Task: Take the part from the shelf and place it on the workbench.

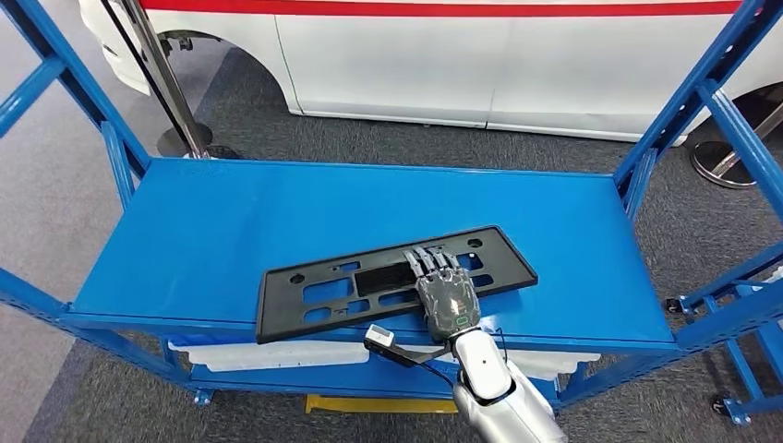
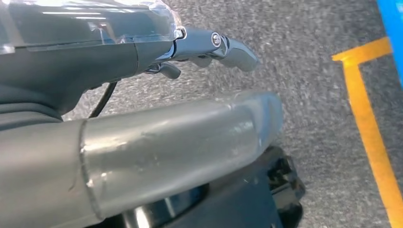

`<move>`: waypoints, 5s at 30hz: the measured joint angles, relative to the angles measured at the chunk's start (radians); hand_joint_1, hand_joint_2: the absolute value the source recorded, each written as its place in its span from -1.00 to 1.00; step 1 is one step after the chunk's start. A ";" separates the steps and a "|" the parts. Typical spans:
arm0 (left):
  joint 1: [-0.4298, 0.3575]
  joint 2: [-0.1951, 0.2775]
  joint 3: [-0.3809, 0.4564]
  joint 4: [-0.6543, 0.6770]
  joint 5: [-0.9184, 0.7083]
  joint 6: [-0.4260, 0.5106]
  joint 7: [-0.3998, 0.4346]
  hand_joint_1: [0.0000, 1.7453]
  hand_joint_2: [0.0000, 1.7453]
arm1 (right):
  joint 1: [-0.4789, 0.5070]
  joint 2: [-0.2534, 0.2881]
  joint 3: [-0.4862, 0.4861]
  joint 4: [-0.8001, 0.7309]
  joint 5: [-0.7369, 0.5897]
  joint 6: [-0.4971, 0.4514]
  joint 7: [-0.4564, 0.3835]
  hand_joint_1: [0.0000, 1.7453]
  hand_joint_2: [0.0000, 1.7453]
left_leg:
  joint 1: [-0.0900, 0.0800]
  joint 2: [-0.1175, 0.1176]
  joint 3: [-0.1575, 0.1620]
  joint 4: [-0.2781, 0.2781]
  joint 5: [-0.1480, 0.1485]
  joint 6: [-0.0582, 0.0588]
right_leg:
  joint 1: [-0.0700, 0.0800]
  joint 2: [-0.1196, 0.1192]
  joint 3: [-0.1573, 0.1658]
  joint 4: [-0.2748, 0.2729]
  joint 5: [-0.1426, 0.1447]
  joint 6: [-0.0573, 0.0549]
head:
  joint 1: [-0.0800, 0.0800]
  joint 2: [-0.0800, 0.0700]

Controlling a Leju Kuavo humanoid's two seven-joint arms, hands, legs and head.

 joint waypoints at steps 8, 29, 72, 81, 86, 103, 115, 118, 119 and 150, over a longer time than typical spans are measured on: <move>0.001 0.002 0.000 0.000 0.000 0.000 0.003 -1.00 -1.00 | 0.002 -0.006 -0.020 0.030 -0.002 -0.001 -0.005 1.00 1.00 | 0.002 0.007 0.007 -0.013 0.005 0.029 | -0.011 -0.004 -0.137 0.272 -0.115 0.026 | 0.000 0.000; 0.003 0.008 0.044 0.002 0.060 0.003 -0.040 -1.00 -1.00 | 0.131 0.038 0.048 -0.448 -1.382 0.196 -0.510 1.00 1.00 | 0.002 0.000 0.028 0.005 -0.024 -0.007 | 0.002 0.007 0.007 0.007 -0.004 -0.009 | 0.000 0.000; 0.007 -0.003 0.141 0.002 0.125 0.028 -0.004 -1.00 1.00 | 0.476 -0.077 0.052 -0.749 -1.390 0.385 -0.635 1.00 1.00 | -0.008 0.016 -0.042 -0.007 0.044 0.031 | -0.013 -0.006 0.025 0.128 -0.104 0.026 | 0.001 0.000; 0.009 -0.006 0.149 0.003 0.126 0.027 0.006 -1.00 1.00 | 0.515 -0.095 0.049 -0.754 -1.411 0.358 -0.672 1.00 1.00 | -0.001 0.012 -0.099 0.106 -0.051 -0.016 | -0.004 -0.011 0.059 -0.025 -0.028 -0.035 | 0.000 0.000; 0.008 -0.005 0.151 0.003 0.127 0.027 0.007 -1.00 1.00 | 0.524 -0.099 0.047 -0.756 -1.416 0.357 -0.672 1.00 1.00 | -0.001 0.012 -0.064 0.249 -0.090 -0.015 | 0.006 -0.012 -0.023 -0.012 0.027 -0.037 | 0.000 0.000; 0.012 -0.008 0.178 0.003 0.166 0.022 -0.012 -1.00 1.00 | 0.651 -0.103 -0.078 -0.864 -1.531 0.295 -0.723 1.00 1.00 | -0.008 0.102 0.053 -0.046 -0.012 0.025 | -0.024 -0.050 -0.005 0.123 -0.041 0.045 | 0.001 0.000; 0.019 -0.011 0.212 0.003 0.190 0.022 -0.017 -1.00 1.00 | 0.767 -0.015 -0.351 -0.940 -1.433 0.351 -0.699 1.00 1.00 | 0.001 0.012 -0.065 0.267 -0.165 -0.011 | 0.000 0.023 0.035 -0.014 -0.021 -0.035 | 0.000 0.000; 0.022 -0.010 0.225 0.004 0.198 0.021 -0.022 -1.00 1.00 | 0.785 0.060 -0.539 -0.946 -1.376 0.464 -0.708 1.00 1.00 | -0.004 -0.026 0.018 0.114 -0.077 0.010 | 0.004 0.065 0.028 -0.003 -0.019 -0.034 | 0.001 0.000; 0.024 -0.009 0.229 0.004 0.200 0.021 -0.022 -1.00 1.00 | 0.786 0.088 -0.609 -0.950 -1.358 0.495 -0.714 1.00 1.00 | -0.005 -0.053 0.050 0.052 -0.056 0.015 | 0.003 0.078 0.025 0.000 -0.017 -0.031 | 0.001 0.000; 0.020 -0.005 0.259 0.004 0.182 0.002 -0.022 -1.00 1.00 | 0.650 0.234 -1.603 -0.947 -0.641 0.288 -0.569 1.00 1.00 | -0.016 -0.065 0.052 0.031 -0.056 0.022 | -0.005 0.103 0.015 0.007 -0.019 -0.017 | 0.000 0.000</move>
